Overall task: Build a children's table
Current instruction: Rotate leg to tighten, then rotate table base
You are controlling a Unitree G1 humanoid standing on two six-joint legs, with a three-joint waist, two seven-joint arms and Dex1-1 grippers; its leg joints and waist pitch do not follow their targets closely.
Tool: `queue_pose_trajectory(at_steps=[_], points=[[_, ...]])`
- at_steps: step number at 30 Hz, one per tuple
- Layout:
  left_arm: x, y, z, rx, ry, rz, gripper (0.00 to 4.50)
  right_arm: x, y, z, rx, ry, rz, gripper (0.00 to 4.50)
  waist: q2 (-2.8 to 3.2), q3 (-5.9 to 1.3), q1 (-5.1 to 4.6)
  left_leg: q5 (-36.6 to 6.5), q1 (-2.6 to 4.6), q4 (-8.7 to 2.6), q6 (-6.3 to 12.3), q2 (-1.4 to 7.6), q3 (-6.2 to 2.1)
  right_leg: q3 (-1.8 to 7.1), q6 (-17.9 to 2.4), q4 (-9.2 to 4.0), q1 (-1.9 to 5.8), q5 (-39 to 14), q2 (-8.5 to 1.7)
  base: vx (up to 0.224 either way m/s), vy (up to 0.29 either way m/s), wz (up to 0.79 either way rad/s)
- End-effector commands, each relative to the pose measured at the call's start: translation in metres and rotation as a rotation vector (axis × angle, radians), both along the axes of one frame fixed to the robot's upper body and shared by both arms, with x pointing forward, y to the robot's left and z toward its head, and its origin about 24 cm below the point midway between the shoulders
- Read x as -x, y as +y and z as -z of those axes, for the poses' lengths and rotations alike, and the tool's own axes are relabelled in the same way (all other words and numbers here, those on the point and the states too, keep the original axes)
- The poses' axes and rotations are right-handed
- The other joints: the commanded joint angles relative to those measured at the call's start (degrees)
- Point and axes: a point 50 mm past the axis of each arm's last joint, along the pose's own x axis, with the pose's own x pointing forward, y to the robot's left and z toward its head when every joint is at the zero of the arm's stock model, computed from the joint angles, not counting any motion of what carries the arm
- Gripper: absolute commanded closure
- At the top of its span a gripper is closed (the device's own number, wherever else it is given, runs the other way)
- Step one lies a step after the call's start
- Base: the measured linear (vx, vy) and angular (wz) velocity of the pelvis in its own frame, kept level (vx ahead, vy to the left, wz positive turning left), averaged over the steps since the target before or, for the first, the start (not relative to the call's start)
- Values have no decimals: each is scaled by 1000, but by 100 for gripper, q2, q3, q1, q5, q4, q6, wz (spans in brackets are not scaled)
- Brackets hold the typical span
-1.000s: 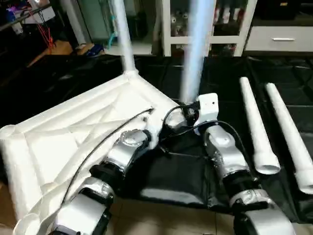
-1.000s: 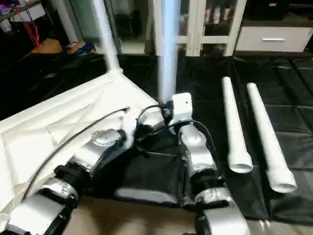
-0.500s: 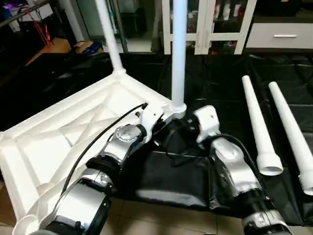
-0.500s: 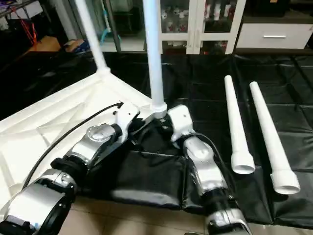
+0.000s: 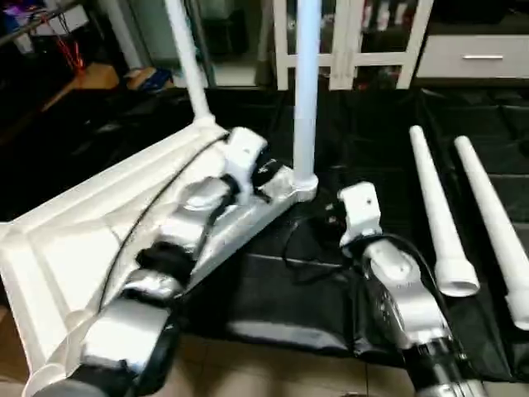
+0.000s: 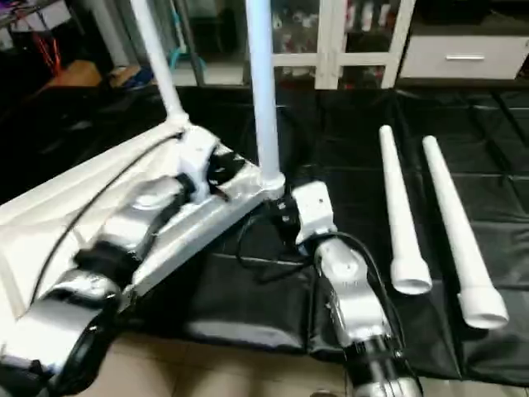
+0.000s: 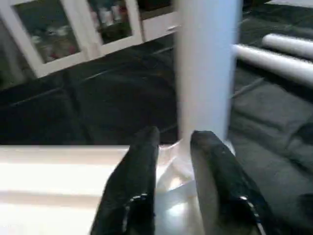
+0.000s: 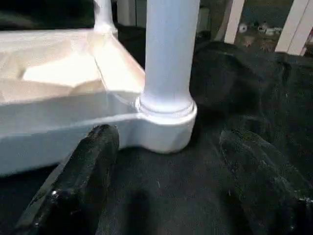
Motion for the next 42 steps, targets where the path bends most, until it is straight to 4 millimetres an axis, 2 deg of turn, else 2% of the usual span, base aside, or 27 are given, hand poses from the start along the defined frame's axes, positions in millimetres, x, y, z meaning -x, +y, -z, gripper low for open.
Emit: queue_pose_trajectory(at_steps=[1,2,3,4,5,6,7,8,10,11,12,13,15,17,18,19,21,22,26,27,28,34,36,38,39,40,42], points=[[6,24,-8,5,-1,-13,296,3,7,-8,4,-23,-37,90,-119,-399,21,-797,72,-415,904,230,-138,74,-1371,-242,319,-696,-118,0,0,0],[15,39,-9,-11,1,-14,287,5,8,-8,14,-29,-50,90,-153,-410,15,-828,126,-421,860,249,-126,73,-1364,-241,284,-743,-92,0,0,0],[21,48,-9,-22,3,-13,287,6,8,-9,20,-33,-58,90,-104,-387,-8,-909,128,-429,833,232,-118,78,-1323,-255,251,-889,-62,0,0,0],[31,62,-9,-42,15,-8,287,8,9,-9,14,-29,-65,90,-123,-385,18,-1102,170,-446,701,248,-118,85,-1290,-273,227,-1068,-65,0,0,0],[33,65,-9,-46,17,-7,287,8,9,-9,12,-28,-66,90,-94,-403,32,-1087,175,-457,633,279,-141,92,-1289,-231,253,-1016,-88,0,0,0],[49,87,-8,-82,37,-23,287,10,9,-10,2,-26,-78,90,-89,-365,27,-1224,161,-503,531,289,-139,95,-1241,-225,237,-1123,-73,0,0,0],[56,96,-9,-97,47,-38,287,11,9,-10,-2,-24,-82,90,-88,-351,11,-1270,143,-510,510,276,-148,95,-1166,-243,236,-1187,-71,0,0,0],[63,105,-9,-115,59,-54,287,12,10,-10,-7,-22,-87,90,-62,-367,11,-1394,197,-516,356,278,-144,97,-1127,-225,212,-1224,-55,0,0,0],[103,143,-14,-144,140,-119,287,15,10,-12,-17,-18,-107,90,-70,-332,-13,-1507,195,-560,205,273,-130,103,-1059,-227,186,-1210,-24,0,0,0],[103,143,-14,-144,140,-119,287,15,10,-12,-17,-18,-107,90,-55,-345,-1,-1503,209,-548,156,272,-141,103,-1074,-200,184,-1168,-35,0,0,0],[119,156,-13,-163,189,-144,287,15,11,-13,-18,-18,-108,90,-55,-309,-3,-1702,217,-581,106,254,-125,105,-1041,-244,156,-1358,-1,0,0,0],[124,161,-11,-178,212,-164,287,15,11,-14,-18,-18,-109,90,-52,-312,27,-1822,267,-580,33,260,-116,111,-1031,-258,123,-1409,1,0,0,0],[133,177,-6,-229,269,-249,287,14,12,-15,-17,-20,-113,90,-76,-261,58,-2395,328,-620,-185,246,-93,150,-902,-335,43,-1849,14,0,0,0],[136,183,-4,-251,289,-289,287,14,13,-16,-17,-21,-115,90,-89,-252,57,-2538,295,-644,-286,233,-117,179,-774,-344,69,-2016,-3,0,0,0],[139,193,-2,-287,312,-361,287,14,13,-17,-17,-23,-119,90,-74,-254,59,-2553,283,-660,-338,233,-141,191,-704,-343,80,-2037,-11,0,0,0],[141,202,2,-330,330,-433,287,14,14,-18,-16,-24,-124,90,-93,-250,58,-2563,272,-665,-351,231,-147,198,-674,-351,81,-2060,-16,0,0,0],[142,205,4,-349,344,-473,287,14,15,-18,-14,-24,-129,90,-93,-252,58,-2595,258,-668,-392,220,-168,231,-561,-354,85,-2142,-14,0,0,0],[143,204,12,-354,378,-500,287,15,16,-18,-12,-22,-136,90,-118,-251,53,-2599,254,-671,-395,218,-171,238,-553,-365,83,-2171,-12,0,0,0],[143,200,24,-381,421,-508,287,15,17,-18,-8,-22,-146,90,-105,-249,37,-2719,259,-676,-428,209,-192,250,-548,-381,70,-2214,0,0,0,0],[142,199,29,-383,433,-518,287,14,18,-18,-5,-24,-148,90,-128,-264,20,-2671,244,-663,-405,201,-195,257,-564,-378,90,-2146,-6,0,0,0],[141,191,39,-367,466,-503,287,13,18,-20,1,-30,-150,90,-120,-270,16,-2593,242,-655,-386,198,-192,259,-578,-376,94,-2074,-3,0,0,0],[136,168,55,-284,523,-439,287,12,17,-22,8,-35,-146,90,-136,-306,31,-2207,227,-611,-245,192,-166,251,-779,-340,125,-1589,5,0,0,0],[131,160,62,-276,542,-425,287,11,17,-22,10,-37,-146,90,-148,-313,56,-2150,262,-589,-210,189,-147,259,-813,-345,104,-1526,16,0,0,0],[127,154,65,-251,551,-418,287,11,17,-23,11,-38,-147,90,-155,-312,57,-2095,249,-592,-193,188,-146,258,-826,-339,120,-1499,18,0,0,0],[116,141,70,-200,555,-407,287,10,18,-24,15,-43,-149,90,-149,-325,82,-1972,265,-580,-188,187,-138,259,-838,-335,118,-1407,22,0,0,0],[115,140,70,-197,555,-406,287,10,18,-24,15,-43,-149,90,-150,-324,102,-1965,276,-572,-190,182,-130,261,-839,-340,109,-1411,28,0,0,0],[104,132,72,-187,534,-405,287,9,18,-24,17,-46,-147,90,-153,-340,152,-1762,248,-563,-151,180,-134,261,-826,-321,137,-1289,20,0,0,0]])
